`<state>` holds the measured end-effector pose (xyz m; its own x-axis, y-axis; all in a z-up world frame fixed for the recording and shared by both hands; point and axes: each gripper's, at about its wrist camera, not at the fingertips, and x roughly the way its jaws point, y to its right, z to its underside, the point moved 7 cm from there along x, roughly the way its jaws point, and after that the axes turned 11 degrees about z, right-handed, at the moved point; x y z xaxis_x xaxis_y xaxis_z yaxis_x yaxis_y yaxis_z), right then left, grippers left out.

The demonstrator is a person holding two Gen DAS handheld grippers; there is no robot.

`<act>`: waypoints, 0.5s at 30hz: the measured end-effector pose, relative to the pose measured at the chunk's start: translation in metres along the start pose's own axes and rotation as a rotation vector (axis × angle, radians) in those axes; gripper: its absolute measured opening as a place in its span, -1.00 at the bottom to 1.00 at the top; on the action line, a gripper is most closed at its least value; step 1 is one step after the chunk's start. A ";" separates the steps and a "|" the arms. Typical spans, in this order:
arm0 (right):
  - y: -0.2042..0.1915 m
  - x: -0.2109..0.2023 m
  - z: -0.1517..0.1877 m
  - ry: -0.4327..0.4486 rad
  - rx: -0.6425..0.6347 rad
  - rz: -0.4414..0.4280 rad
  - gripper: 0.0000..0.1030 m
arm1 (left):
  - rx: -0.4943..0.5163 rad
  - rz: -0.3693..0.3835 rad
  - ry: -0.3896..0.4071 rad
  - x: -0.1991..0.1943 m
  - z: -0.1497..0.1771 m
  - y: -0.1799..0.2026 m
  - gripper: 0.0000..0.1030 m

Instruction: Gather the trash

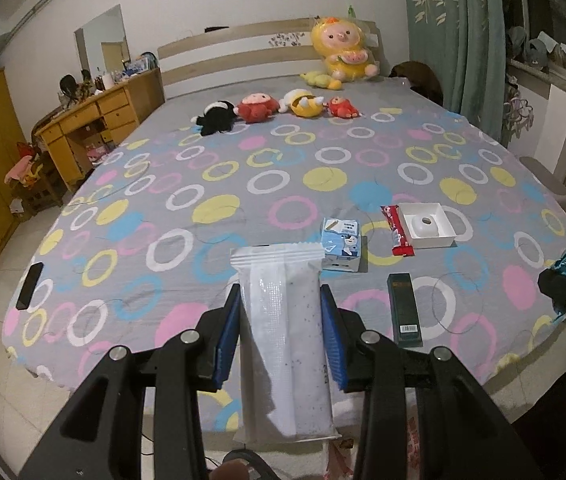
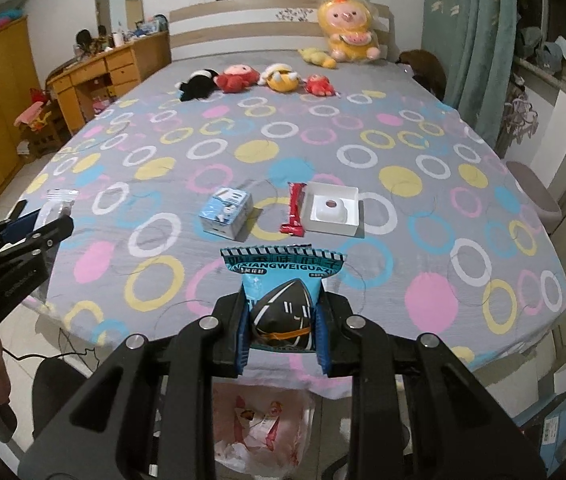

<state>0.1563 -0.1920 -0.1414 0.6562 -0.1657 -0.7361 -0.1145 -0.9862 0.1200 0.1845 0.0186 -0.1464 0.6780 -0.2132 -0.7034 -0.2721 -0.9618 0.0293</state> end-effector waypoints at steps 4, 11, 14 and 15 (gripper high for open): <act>-0.003 -0.025 0.003 0.030 -0.002 -0.030 -0.51 | -0.007 0.002 0.007 -0.020 0.008 0.002 -0.28; -0.001 -0.059 0.019 0.060 0.000 -0.068 -0.51 | -0.016 0.008 0.019 -0.050 0.027 0.012 -0.28; -0.001 -0.065 0.031 0.056 -0.003 -0.076 -0.51 | -0.017 0.002 0.021 -0.058 0.034 0.015 -0.28; -0.001 -0.066 0.035 0.053 -0.004 -0.075 -0.51 | -0.016 -0.001 0.020 -0.059 0.038 0.017 -0.28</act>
<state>0.0868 -0.1802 -0.1168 0.7017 -0.0914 -0.7066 -0.0603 -0.9958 0.0689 0.1139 0.0216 -0.1307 0.6923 -0.2152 -0.6888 -0.2605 -0.9647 0.0396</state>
